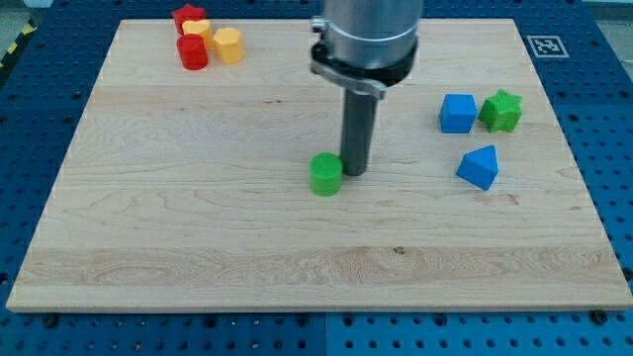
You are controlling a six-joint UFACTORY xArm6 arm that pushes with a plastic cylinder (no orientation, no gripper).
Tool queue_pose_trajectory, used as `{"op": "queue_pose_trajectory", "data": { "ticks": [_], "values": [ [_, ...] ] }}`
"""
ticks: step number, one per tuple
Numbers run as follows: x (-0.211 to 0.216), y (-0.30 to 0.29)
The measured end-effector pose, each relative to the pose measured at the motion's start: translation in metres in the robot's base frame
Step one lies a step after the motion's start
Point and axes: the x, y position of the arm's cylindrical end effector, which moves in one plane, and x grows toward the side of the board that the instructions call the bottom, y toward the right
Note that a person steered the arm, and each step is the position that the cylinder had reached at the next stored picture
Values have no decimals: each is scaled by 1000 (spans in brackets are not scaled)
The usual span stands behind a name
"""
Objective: Tap the top of the blue triangle
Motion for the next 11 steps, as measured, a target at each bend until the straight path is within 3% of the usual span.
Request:
{"op": "queue_pose_trajectory", "data": {
  "ticks": [3, 4, 6, 8, 11],
  "values": [
    [34, -5],
    [26, 10],
    [-38, 87],
    [-39, 148],
    [1, 154]
  ]
}}
